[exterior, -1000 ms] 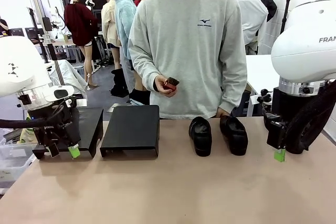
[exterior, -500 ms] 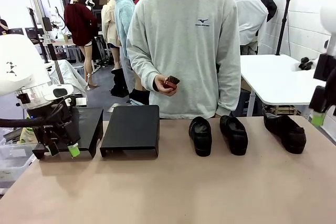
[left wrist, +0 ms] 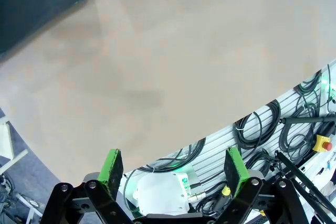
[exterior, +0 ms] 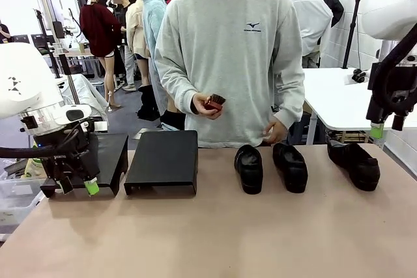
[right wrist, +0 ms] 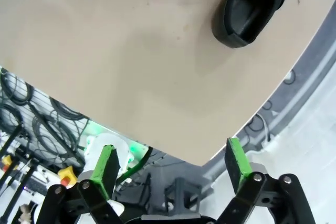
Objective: Organize the shoes by placing them on the stand.
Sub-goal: Pick up one Shoe and place it in the middle of the table.
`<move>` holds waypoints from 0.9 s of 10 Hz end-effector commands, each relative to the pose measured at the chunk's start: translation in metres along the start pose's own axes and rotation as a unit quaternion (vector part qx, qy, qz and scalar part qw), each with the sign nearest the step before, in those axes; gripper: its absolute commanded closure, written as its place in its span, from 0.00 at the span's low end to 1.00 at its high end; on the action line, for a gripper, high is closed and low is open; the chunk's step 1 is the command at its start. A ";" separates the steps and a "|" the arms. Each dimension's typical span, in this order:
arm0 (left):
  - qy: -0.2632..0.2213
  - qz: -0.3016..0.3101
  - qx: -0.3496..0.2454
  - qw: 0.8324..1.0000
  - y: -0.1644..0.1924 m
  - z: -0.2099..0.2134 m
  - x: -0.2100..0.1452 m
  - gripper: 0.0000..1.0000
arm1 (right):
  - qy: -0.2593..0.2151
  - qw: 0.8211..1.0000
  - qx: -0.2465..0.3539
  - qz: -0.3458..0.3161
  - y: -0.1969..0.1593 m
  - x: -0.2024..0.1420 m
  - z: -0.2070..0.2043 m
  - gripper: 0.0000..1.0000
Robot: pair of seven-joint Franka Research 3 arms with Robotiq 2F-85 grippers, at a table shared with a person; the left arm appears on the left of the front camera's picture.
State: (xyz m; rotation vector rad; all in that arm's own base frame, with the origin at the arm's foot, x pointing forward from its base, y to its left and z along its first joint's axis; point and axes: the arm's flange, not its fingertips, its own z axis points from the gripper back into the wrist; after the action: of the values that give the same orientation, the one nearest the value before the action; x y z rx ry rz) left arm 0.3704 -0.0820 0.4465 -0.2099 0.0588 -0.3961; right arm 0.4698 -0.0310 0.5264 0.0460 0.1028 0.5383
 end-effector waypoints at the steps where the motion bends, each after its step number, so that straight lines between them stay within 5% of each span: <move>1: 0.000 0.004 -0.010 1.000 -0.001 0.001 -0.001 0.00 | -0.010 1.000 -0.007 0.006 0.014 -0.021 0.008 0.00; 4: 0.000 0.004 -0.010 1.000 -0.001 0.001 -0.001 0.00 | -0.008 1.000 -0.005 0.002 0.008 -0.009 0.009 0.00; 9: 0.000 0.004 -0.010 1.000 -0.001 0.001 -0.001 0.00 | -0.144 0.987 0.036 0.060 -0.026 0.020 -0.053 0.00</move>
State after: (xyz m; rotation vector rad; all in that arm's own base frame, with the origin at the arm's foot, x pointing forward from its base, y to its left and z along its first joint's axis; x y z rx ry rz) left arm 0.3703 -0.0821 0.4466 -0.2097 0.0586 -0.3962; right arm 0.4901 -0.0372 0.4868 0.1596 -0.0938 0.6007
